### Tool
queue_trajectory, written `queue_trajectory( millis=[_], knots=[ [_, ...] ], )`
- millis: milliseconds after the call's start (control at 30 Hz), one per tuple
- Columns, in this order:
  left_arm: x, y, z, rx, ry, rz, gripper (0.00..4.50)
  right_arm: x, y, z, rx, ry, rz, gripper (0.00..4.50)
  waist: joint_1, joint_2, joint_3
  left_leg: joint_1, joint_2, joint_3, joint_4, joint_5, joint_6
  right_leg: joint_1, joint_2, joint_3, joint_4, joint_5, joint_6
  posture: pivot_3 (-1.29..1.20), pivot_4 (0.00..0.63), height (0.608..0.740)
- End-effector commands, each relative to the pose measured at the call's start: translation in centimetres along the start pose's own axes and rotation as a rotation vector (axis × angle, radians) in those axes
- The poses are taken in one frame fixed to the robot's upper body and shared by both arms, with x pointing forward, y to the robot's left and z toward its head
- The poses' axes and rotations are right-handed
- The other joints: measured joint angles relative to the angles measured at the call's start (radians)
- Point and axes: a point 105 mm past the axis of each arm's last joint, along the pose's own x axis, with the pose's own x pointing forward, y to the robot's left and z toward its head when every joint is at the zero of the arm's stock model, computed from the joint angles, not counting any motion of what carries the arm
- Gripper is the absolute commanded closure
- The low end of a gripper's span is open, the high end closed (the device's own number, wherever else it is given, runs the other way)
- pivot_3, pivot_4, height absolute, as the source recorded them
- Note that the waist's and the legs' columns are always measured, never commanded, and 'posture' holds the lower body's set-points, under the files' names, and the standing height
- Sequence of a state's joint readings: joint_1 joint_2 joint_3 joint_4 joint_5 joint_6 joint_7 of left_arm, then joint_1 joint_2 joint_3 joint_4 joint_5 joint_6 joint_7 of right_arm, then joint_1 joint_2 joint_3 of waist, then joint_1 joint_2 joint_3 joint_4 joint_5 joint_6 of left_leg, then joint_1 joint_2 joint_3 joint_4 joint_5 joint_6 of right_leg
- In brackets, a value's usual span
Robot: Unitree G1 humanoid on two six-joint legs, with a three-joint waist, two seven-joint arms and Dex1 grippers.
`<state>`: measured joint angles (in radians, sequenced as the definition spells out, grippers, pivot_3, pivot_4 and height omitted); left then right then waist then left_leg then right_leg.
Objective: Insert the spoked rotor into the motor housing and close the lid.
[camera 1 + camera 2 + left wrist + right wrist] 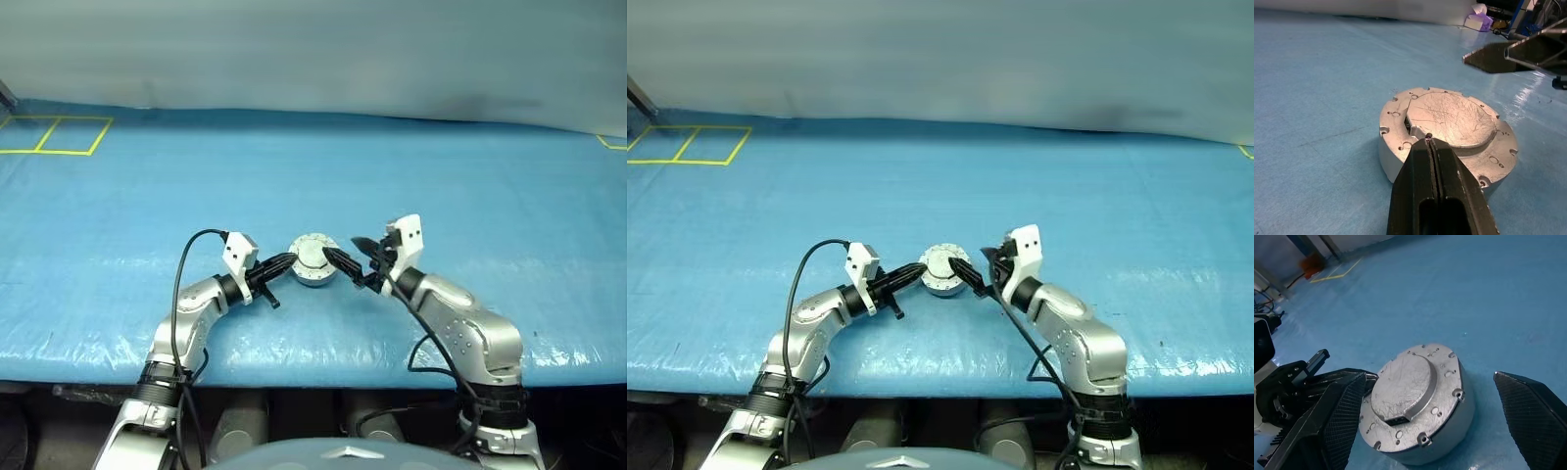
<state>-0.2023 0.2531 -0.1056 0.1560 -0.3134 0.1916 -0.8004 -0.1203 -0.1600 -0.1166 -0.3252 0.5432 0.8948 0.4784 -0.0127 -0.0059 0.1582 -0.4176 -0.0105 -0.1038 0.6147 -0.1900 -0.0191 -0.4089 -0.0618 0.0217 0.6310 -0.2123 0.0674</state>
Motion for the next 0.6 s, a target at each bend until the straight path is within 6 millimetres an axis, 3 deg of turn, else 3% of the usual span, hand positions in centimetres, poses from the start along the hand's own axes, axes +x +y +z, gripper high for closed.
queue_trajectory(
  millis=[33, 200, 367, 533, 600],
  knots=[
    [-0.1, -0.2, -1.3, -0.017, 0.045, 0.011, 4.50, -0.9, -0.6, -1.2, 0.142, -0.001, 0.029, 0.03, 0.000, 0.000, 0.000, 0.000, 0.000, 0.000, 0.000, 0.000, 0.000, 0.000, 0.000, 0.000, 0.000, 0.000, 0.000, 0.00, 0.150, 0.740],
    [-0.2, -0.2, -1.5, -0.017, 0.045, 0.020, 4.50, -0.6, -1.6, -2.4, 0.365, -0.034, 0.017, 0.03, -0.003, 0.000, 0.000, 0.001, 0.001, 0.000, 0.000, 0.000, 0.000, 0.000, 0.000, 0.000, 0.000, 0.000, 0.000, 0.00, 0.150, 0.740],
    [-0.3, -0.1, -1.5, -0.013, 0.048, 0.026, 4.50, 1.3, -0.5, -4.7, 0.486, 0.032, 0.058, 0.03, -0.010, 0.000, 0.000, 0.002, 0.001, 0.000, -0.001, 0.000, 0.000, 0.000, 0.000, 0.000, 0.000, 0.000, 0.000, 0.00, 0.150, 0.740],
    [-0.4, 0.0, -1.3, -0.005, 0.046, 0.031, 4.50, 2.9, 0.2, -4.6, 0.538, 0.024, 0.086, 0.03, -0.015, 0.001, -0.001, 0.005, 0.001, 0.000, 0.000, 0.000, 0.000, 0.000, 0.001, 0.000, -0.001, 0.000, 0.000, 0.00, 0.150, 0.740],
    [-0.4, 0.0, -1.3, -0.002, 0.045, 0.035, 4.50, 3.2, 0.0, -4.2, 0.573, -0.001, 0.082, 0.43, -0.015, 0.001, -0.001, 0.005, 0.001, 0.000, 0.000, 0.000, 0.000, 0.000, 0.001, 0.000, -0.001, 0.000, 0.000, 0.00, 0.150, 0.740]
  ],
)
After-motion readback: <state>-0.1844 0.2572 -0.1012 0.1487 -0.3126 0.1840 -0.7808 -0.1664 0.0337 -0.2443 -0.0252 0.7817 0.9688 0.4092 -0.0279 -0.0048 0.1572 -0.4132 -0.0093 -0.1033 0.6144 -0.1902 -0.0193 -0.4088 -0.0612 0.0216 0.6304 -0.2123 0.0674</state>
